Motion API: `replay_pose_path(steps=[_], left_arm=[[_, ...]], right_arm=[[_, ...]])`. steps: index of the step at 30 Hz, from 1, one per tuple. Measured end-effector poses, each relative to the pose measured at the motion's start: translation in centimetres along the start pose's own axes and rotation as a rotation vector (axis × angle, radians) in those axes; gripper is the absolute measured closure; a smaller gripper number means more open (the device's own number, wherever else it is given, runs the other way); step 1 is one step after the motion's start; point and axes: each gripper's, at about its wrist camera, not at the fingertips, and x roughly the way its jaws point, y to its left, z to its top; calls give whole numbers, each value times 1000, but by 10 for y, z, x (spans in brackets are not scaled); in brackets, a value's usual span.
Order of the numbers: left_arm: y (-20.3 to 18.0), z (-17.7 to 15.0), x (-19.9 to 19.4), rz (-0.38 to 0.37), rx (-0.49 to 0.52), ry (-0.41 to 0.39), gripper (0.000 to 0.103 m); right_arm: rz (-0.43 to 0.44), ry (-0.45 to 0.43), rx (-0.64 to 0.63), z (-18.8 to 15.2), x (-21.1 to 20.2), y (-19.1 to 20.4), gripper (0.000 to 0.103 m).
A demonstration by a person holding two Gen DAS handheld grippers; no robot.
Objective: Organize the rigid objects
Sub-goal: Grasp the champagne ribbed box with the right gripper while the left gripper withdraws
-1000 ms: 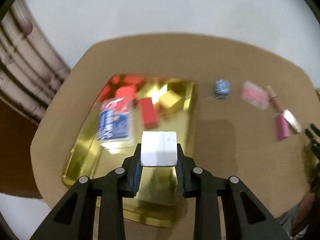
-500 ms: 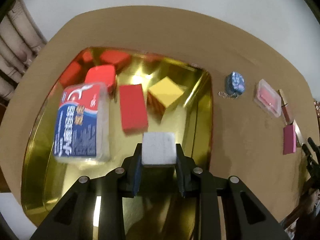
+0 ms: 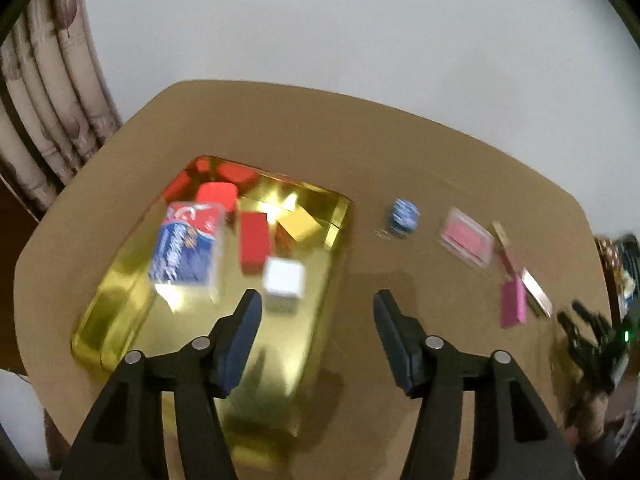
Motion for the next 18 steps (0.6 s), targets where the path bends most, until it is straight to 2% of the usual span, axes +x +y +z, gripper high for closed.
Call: replay_pose_path(steps=[2,4,6,9,14,18], left_arm=[[-19,-15,-13,-31,42,-4,45],[-49,-39,-22,-61,62,-1,39],[-63,-59,-21,-101,85,30,38],[-77,-88,-22,-120,104,48,38],[-76,-114,-27,-117,73,61,38],[-67,-126,-28,-63,48,59,36]], right_arm=[[42,7,-38,3,-1,7,44],[87,13,-93,8,-3,21,44],[114,18,-146,16,-2,33,44],[138,24,-216,31,-1,45,44],[193,81,-284,54,13,53,44],[211,163,-351,63,38,64,44]])
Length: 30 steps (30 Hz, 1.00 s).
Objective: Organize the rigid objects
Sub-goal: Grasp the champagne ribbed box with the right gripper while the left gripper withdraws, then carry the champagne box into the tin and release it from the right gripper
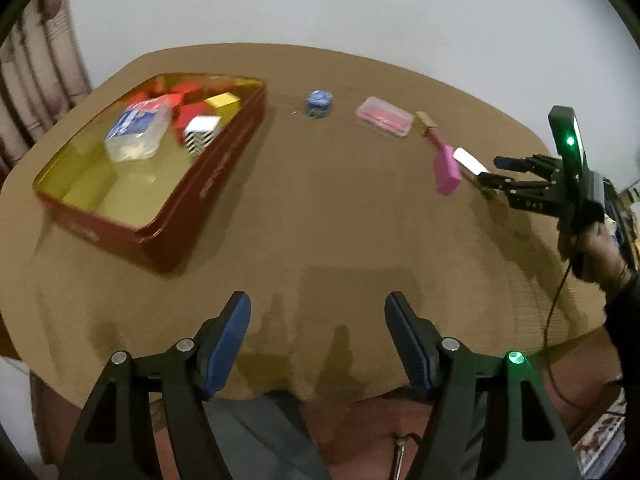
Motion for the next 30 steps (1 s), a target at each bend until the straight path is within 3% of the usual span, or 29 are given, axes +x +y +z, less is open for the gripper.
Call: replay_pose_path(steps=[6,9,10,15,21,25,30], left_arm=[[21,-9,6,9,-66,55,36],[30,-13,4,9,-102,61,36],[32,-14,3,11,-109,58,36],[41,-21,-11,36,-125,25,35],[52,-38,-33,115,-121,-42,29],[61,-50,-39,149,-113,-53,28],[79,-59,-44,143,-149,-57,28]], right_arm=[[4,86,-23,12,22,2,46],[33,110,7,13,22,5,70],[16,117,8,13,21,8,74],[-6,149,89,2,9,13,74],[110,86,259,-13,-33,3,74],[211,8,239,21,-66,36,74],[405,-65,137,112,-78,120,74]])
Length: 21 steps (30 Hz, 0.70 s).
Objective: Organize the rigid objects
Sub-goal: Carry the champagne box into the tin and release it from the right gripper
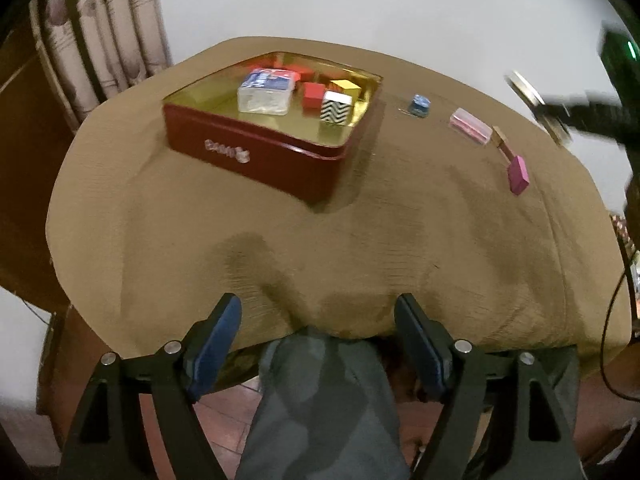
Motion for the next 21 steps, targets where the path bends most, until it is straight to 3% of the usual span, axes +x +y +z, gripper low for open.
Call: replay_pose_path(steps=[4,7,12,21], left_arm=[[21,0,-6,17,-33,-26,28],[34,-1,-6,45,-56,-33,28],[54,0,-4,82,-96,-40,27],[61,-1,9,25,-109,18,27]], right_arm=[[140,46,-78,49,49,70,74],[178,124,-156,71,101,126,74],[145,261,-219,78,171,171,74],[39,366,-273,93,241,200,74]])
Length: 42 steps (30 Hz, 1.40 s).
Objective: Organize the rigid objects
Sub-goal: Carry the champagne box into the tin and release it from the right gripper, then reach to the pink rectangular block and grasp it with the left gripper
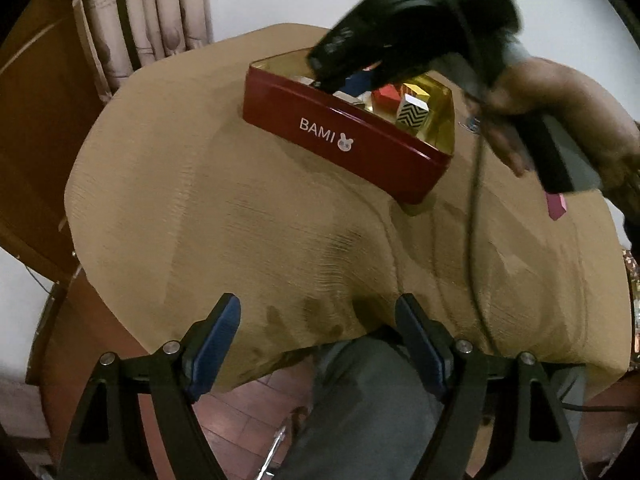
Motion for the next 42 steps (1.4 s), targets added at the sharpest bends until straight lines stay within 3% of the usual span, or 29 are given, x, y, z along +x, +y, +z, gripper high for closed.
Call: replay_pose_path(steps=[4,8,11,13,14,17,19,21,24,27,28,35,42], left_arm=[[1,0,-2,0,0,-12,27],[-2,-2,0,9,4,-9,27],[-8,-4,0,19,23,-17,27],[-12,-6,0,21,46,-21,27],[-15,-8,-1,18,59,-22,27],[-30,-12,-5,-9,112,-30,27],[-43,-13,-7,-26,152,-26,27],[-61,-14,-8,-64,203,-11,27],[-101,-6,-9,-139,293,0,27],[-143,10,-7,-203,341,8,27],[-162,18,-3,-244,361,13,27],[-272,63,37,-284,472,-7,26],[-341,92,91,-254,526,48,26]], right_arm=[[20,-5,60,13,12,-7,73],[45,-89,80,9,-4,-12,72],[90,-230,114,-18,-42,-22,72],[115,-354,149,-55,-80,-35,72],[83,-402,169,-76,-97,-41,72],[-134,-503,251,-151,-130,-72,69],[-320,-526,323,-214,-146,-100,68],[-543,-477,389,-276,-155,-138,68],[-751,-359,475,-346,-153,-190,68],[-821,-309,568,-394,-154,-229,68],[-822,-320,605,-410,-156,-239,68],[-747,-444,727,-444,-172,-263,68],[-653,-500,802,-459,-180,-278,64]])
